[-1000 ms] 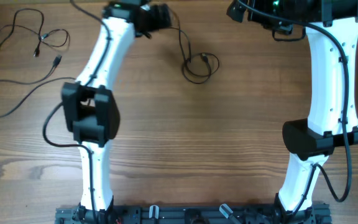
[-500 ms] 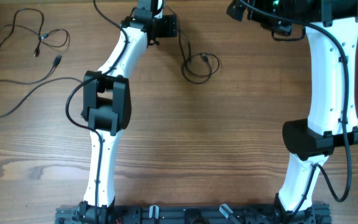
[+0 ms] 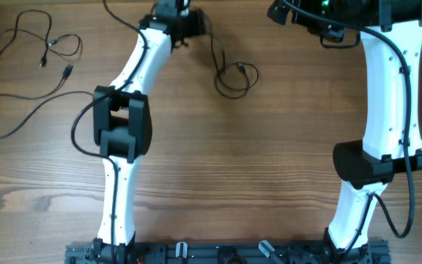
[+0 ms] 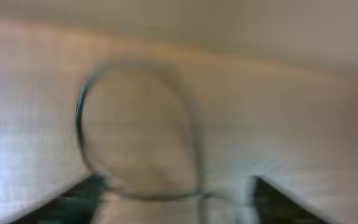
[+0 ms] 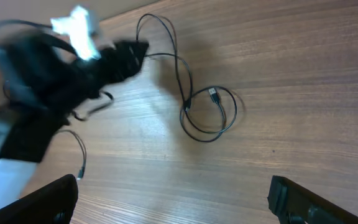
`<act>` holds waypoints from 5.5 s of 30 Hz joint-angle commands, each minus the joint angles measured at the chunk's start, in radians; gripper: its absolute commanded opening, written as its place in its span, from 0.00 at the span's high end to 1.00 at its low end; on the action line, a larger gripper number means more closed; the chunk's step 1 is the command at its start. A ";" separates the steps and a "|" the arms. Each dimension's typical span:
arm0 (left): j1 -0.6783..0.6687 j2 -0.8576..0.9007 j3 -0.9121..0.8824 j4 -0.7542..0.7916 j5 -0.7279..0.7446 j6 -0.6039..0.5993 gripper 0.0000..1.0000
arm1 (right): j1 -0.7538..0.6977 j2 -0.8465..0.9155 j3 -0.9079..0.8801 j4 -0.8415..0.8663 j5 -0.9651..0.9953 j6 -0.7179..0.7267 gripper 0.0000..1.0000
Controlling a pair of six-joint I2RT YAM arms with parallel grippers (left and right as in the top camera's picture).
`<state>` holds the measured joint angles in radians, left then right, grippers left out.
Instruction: Untangle cables
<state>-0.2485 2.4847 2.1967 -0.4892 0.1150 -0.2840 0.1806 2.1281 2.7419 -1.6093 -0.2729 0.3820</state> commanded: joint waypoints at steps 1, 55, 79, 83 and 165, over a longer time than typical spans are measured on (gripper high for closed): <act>0.002 -0.056 0.016 0.063 0.019 -0.118 0.00 | 0.005 0.011 -0.002 0.001 -0.016 0.011 0.00; 0.438 -1.200 0.014 -0.379 -0.046 -0.116 0.96 | 0.005 0.011 -0.002 0.005 -0.035 0.011 0.00; 0.938 -0.965 0.014 -0.902 -0.362 -0.414 0.96 | 0.006 0.011 -0.002 0.002 -0.035 0.013 0.00; 1.022 -0.808 0.014 -0.907 -0.516 -0.457 0.96 | 0.006 0.011 -0.002 0.010 -0.035 0.013 0.00; 1.252 -0.462 -0.549 -0.348 -0.299 -0.465 0.95 | 0.006 0.012 -0.002 0.044 -0.035 0.014 0.00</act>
<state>0.9989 1.9636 1.6596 -0.8402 -0.1680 -0.7315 0.1806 2.1281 2.7419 -1.5597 -0.2947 0.4034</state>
